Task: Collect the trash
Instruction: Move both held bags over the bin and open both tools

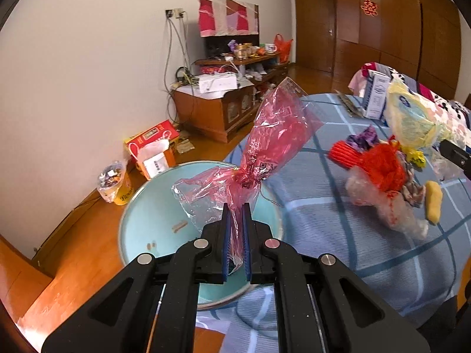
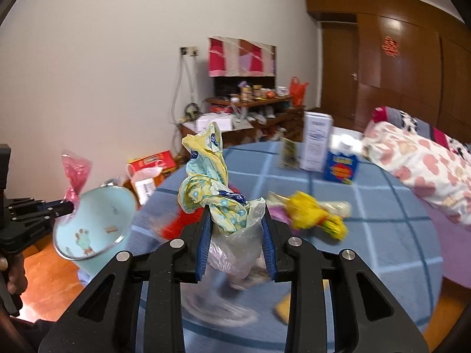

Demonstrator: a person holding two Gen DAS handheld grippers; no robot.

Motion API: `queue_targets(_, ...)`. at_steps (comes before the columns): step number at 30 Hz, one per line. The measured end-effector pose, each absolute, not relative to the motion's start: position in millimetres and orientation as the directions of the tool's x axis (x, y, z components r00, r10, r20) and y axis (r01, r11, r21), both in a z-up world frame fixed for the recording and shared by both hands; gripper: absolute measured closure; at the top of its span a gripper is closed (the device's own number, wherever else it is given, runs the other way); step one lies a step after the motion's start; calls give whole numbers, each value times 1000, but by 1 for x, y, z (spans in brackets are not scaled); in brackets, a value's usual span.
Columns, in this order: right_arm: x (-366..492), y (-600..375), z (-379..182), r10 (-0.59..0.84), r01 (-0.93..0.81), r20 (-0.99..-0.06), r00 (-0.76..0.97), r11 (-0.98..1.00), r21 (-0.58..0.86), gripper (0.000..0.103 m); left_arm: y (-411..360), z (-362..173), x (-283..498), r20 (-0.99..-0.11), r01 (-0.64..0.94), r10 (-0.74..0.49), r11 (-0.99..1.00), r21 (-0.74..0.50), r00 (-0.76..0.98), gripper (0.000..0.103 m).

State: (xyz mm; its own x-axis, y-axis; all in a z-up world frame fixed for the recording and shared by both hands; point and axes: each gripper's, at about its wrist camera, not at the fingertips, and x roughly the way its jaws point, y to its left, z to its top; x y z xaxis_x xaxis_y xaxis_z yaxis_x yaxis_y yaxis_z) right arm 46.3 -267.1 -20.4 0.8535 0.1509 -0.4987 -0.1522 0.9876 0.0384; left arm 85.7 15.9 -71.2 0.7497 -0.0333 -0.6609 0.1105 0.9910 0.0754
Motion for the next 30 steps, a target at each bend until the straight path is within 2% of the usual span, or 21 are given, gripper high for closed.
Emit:
queue_targets(12,78,-199,-20,234,-268,-494,837,963,1,72,50,-73,96,-639,6,65,994,108,767,96)
queue_targets(30,112,-144,-36,287,-360,-534,795,932,-36,71,76,-83,98,-639,-68,143,988,141,756,96)
